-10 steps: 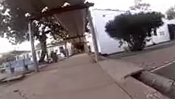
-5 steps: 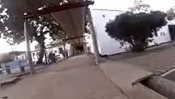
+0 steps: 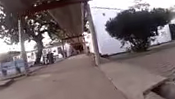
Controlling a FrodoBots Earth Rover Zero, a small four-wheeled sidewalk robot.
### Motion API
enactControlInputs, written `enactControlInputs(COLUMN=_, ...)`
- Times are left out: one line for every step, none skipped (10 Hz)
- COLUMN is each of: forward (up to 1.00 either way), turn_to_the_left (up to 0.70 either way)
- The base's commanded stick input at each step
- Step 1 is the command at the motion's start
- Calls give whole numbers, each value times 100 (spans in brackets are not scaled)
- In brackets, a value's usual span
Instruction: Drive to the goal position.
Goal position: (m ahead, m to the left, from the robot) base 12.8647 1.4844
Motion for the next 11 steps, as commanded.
enactControlInputs(forward=70, turn_to_the_left=4)
enactControlInputs(forward=70, turn_to_the_left=22)
enactControlInputs(forward=70, turn_to_the_left=31)
enactControlInputs(forward=70, turn_to_the_left=13)
enactControlInputs(forward=70, turn_to_the_left=0)
enactControlInputs(forward=70, turn_to_the_left=0)
enactControlInputs(forward=70, turn_to_the_left=0)
enactControlInputs(forward=70, turn_to_the_left=0)
enactControlInputs(forward=70, turn_to_the_left=0)
enactControlInputs(forward=70, turn_to_the_left=0)
enactControlInputs(forward=70, turn_to_the_left=0)
